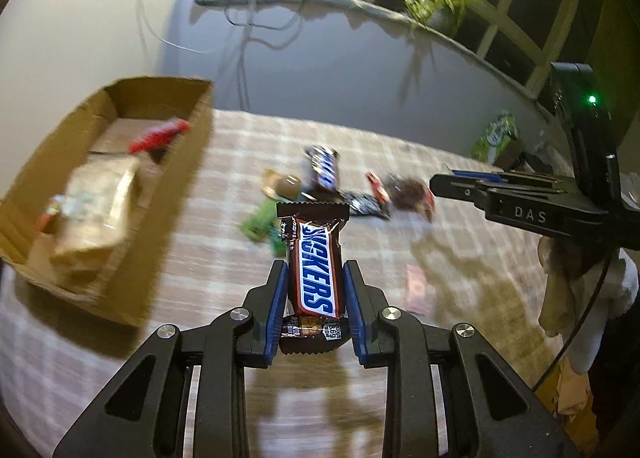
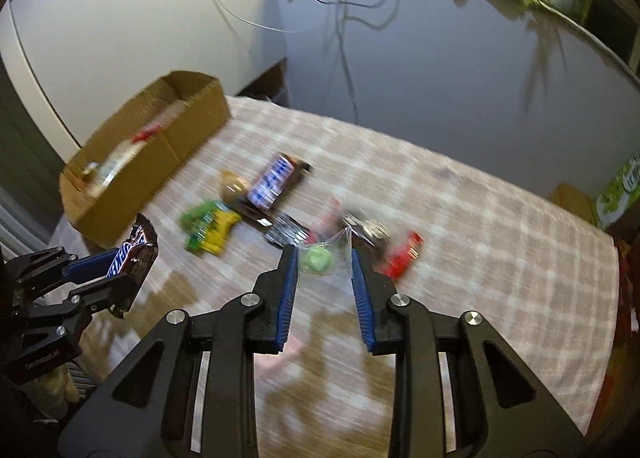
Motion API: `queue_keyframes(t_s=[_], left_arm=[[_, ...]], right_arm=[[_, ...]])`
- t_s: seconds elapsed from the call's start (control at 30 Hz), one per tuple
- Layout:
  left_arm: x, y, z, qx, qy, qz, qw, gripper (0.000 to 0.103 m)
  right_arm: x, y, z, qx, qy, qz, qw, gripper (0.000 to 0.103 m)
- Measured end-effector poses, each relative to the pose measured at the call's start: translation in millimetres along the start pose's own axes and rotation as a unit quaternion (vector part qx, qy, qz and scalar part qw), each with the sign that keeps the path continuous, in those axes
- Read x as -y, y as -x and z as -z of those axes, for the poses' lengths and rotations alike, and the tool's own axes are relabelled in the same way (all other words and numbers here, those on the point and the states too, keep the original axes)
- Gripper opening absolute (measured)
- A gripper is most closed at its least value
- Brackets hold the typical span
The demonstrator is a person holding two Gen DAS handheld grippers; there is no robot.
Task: Organize snacks
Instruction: 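Carry the Snickers bar with left gripper while right carries the green candy to the box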
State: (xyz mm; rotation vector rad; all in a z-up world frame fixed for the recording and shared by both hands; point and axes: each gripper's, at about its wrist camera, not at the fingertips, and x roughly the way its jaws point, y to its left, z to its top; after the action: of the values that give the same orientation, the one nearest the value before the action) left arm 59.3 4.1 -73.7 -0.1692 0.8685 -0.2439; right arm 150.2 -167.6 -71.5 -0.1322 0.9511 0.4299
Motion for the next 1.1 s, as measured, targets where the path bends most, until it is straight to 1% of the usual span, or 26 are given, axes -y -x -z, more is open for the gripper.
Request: queue_keyframes(t_s=[0.27,0.53,0.73,0.93,1.1], left_arm=[[-48,24,-12,0.031,0.027,-0.033,0.9986,0.026],[-87,34,-22,0.048,0.047,-0.061,0.9959,0.026],[-107,35,-26,0.052,0.056,-0.076,0.9942,0.026],[-122,35,-32,0.055,0.063,-0.089,0.9925,0.026],[-129,32,-35,0.055,0.065,-0.098,0.9915,0.026]], right_arm=[[-49,-12,-38,0.013,0.028,-0.030,0.999,0.028],[-92,-34,-75,0.016,0.052,-0.057,0.997,0.028],[-124,-54,-102,0.013,0.071,-0.077,0.994,0.028],[-152,-72,-119,0.006,0.090,-0.092,0.992,0.028],[-163,-86,-129,-0.004,0.092,-0.105,0.990,0.028]])
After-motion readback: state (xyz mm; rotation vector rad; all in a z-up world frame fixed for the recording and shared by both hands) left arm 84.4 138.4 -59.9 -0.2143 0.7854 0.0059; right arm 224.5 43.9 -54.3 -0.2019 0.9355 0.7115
